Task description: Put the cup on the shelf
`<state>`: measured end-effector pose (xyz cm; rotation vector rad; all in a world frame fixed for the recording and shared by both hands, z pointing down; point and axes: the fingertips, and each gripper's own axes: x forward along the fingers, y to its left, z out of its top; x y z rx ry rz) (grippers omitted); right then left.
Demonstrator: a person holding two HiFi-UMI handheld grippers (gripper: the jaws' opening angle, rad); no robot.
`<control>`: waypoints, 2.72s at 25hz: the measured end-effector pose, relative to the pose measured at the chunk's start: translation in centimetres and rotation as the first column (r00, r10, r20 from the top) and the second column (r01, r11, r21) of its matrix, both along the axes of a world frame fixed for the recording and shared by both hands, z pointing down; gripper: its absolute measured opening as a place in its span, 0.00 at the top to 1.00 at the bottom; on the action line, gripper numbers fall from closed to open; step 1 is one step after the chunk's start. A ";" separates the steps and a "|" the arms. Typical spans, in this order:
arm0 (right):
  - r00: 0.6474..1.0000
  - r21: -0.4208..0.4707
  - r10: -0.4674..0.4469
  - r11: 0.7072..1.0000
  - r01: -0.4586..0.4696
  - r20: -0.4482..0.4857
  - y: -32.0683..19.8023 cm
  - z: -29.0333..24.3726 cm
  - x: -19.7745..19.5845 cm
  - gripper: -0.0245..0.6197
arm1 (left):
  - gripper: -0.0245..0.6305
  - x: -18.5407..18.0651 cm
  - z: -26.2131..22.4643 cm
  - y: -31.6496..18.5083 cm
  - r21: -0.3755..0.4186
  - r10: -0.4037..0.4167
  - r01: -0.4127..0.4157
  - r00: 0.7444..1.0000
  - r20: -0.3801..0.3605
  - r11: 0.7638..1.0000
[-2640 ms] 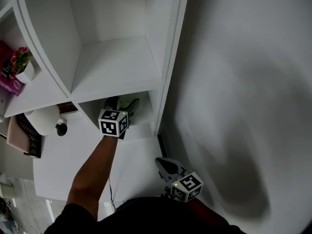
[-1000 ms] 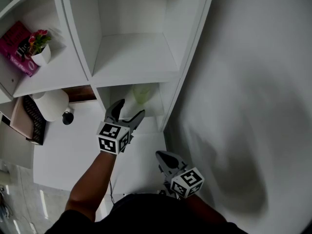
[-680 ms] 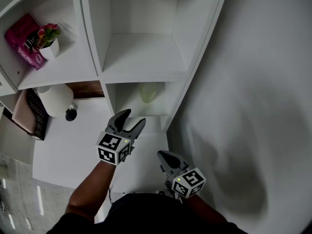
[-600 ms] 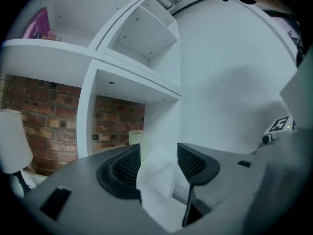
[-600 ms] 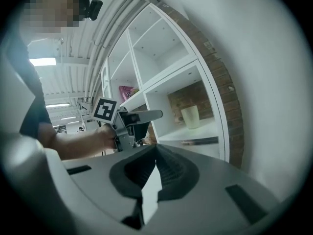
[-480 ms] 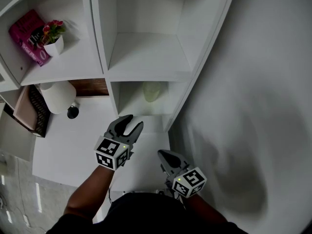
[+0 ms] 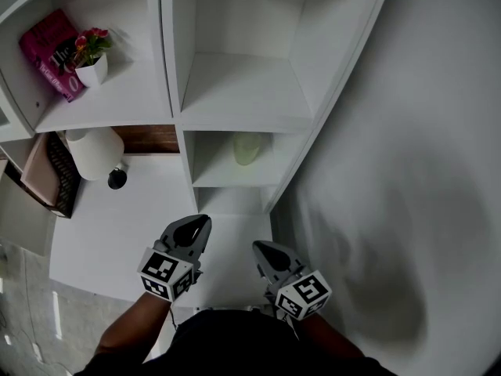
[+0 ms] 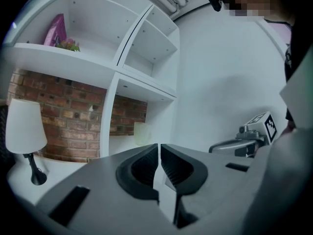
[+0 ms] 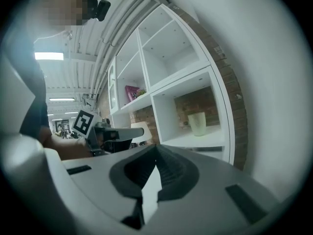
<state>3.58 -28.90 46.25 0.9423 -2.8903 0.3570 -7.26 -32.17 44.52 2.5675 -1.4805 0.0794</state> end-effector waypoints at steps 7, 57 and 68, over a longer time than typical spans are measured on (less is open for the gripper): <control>1.000 0.001 -0.013 1.000 0.013 0.005 0.1 0.1 -0.2 0.95 | 0.94 -0.5 1.4 3.0 -0.037 -0.026 0.025 1.000 -0.011 0.999; 0.999 -0.037 -0.030 0.999 0.029 -0.015 0.1 2.1 -0.4 0.96 | 0.94 1.4 2.9 6.5 -0.044 -0.047 0.049 0.998 0.043 0.998; 1.000 -0.033 -0.031 0.999 0.031 -0.004 0.3 2.0 -0.3 0.96 | 0.94 1.6 2.8 6.7 -0.041 -0.048 0.050 0.998 0.052 0.998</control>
